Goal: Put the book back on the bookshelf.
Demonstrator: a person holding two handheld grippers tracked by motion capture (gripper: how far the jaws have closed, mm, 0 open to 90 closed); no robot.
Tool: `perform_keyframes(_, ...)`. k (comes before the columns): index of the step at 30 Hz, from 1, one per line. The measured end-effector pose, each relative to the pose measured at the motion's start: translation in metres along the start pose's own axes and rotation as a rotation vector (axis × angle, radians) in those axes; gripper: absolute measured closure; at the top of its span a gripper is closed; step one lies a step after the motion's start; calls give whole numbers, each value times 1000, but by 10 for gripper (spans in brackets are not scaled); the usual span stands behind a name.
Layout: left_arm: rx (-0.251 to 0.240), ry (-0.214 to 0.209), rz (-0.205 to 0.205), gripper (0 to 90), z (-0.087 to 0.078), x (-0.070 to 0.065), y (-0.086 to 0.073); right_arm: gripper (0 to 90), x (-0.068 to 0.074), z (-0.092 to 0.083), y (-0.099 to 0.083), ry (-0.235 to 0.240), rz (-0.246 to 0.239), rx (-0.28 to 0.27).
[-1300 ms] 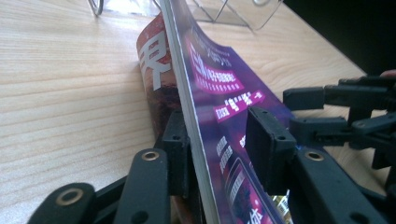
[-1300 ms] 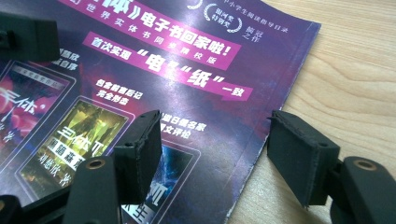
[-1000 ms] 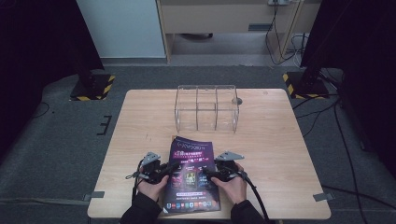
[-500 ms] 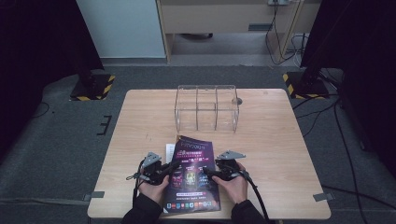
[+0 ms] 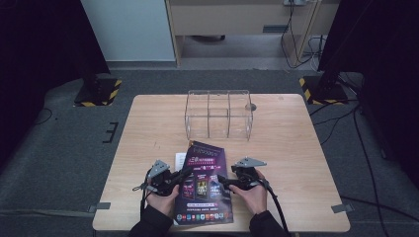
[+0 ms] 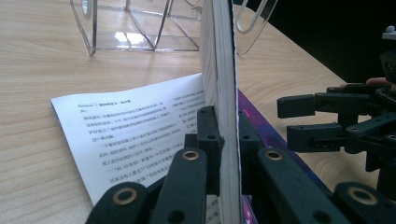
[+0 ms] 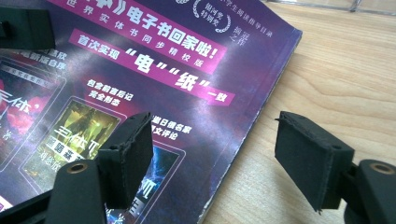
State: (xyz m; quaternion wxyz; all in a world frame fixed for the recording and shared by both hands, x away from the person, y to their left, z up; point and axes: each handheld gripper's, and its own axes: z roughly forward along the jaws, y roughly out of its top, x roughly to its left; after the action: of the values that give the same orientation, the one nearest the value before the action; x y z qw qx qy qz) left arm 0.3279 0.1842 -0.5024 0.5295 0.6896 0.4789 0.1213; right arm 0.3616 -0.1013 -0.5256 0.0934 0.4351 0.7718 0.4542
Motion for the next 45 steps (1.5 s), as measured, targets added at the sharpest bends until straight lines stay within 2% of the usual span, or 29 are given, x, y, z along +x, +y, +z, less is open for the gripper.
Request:
perform_keyframes(11, -40, -11, 34, 849, -7, -9, 9, 272, -3, -4, 1, 14, -4, -15)
perform_keyframes(32, -68, -34, 49, 849, -12, -17, 14, 269, -3, 3, -1, 74, 16, 6)
perform_keyframes(40, -82, -35, 53, 849, -14, -20, 16, 270, -6, 4, -1, 107, 46, -1)
perform_keyframes(45, -95, -42, 58, 849, -16, -23, 18, 259, -7, 6, -1, 153, 75, -7)
